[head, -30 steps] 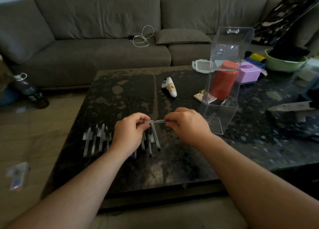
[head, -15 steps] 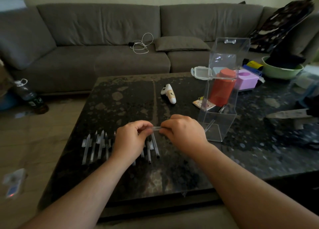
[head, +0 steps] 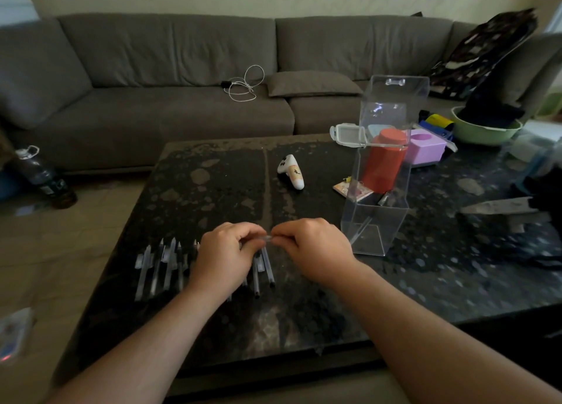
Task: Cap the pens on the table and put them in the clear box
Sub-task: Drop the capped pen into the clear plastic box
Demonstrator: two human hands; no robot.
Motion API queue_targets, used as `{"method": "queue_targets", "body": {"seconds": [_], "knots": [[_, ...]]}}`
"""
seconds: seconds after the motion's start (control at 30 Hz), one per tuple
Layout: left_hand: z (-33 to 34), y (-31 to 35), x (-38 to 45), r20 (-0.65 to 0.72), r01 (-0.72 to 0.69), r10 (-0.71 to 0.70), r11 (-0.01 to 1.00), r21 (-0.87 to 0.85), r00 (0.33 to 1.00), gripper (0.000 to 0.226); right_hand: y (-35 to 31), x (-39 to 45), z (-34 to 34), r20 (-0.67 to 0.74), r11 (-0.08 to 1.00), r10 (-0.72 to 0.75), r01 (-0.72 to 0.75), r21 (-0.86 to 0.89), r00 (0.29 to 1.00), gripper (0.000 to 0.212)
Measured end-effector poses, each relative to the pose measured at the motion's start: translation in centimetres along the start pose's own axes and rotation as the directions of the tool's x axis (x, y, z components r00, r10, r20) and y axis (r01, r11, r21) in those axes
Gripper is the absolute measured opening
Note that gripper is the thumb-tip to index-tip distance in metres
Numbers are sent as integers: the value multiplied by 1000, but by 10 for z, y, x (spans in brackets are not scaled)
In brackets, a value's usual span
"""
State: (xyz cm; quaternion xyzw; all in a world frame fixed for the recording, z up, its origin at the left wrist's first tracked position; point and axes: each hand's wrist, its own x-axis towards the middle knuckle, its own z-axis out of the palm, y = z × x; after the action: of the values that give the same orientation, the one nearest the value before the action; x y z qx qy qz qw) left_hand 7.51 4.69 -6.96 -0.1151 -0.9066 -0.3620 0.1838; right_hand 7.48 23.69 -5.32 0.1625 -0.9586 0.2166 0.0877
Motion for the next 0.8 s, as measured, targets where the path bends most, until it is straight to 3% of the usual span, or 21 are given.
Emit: {"method": "queue_targets", "body": {"seconds": [0.2,0.3,0.37,0.43,0.47,0.53,0.67,0.73,0.8], "knots": [[7,12,1,15,131,-131,972,-194,991,19,1,3,-2,-77,989,-117,123,86,990,36],[7,24,1,18,135,-136,944,-300,991,18,-3,7,-30,-244,984,-146,167,66,959,20],[9,31,0,22,106,-104,944,-311,994,16,-5,13,-63,-462,986,-123,160,42,879,13],[10,37,-3,52,60,-49,968,-244,997,16,0,14,-96,-689,977,6,142,158,725,11],[12,39,-5,70,34,-20,979,-200,997,17,4,12,-110,-746,960,93,140,244,659,9],[14,41,-7,103,-19,32,992,-123,994,19,16,4,-126,-759,927,242,87,365,604,7],[20,39,-9,174,-118,116,993,2,978,23,46,-12,-116,-662,928,348,-142,345,663,7],[22,37,-9,183,-145,137,989,27,973,24,58,-14,-102,-569,951,309,-239,197,762,7],[23,38,-9,184,-153,143,987,41,973,23,63,-14,-90,-435,952,287,-303,32,854,27]]}}
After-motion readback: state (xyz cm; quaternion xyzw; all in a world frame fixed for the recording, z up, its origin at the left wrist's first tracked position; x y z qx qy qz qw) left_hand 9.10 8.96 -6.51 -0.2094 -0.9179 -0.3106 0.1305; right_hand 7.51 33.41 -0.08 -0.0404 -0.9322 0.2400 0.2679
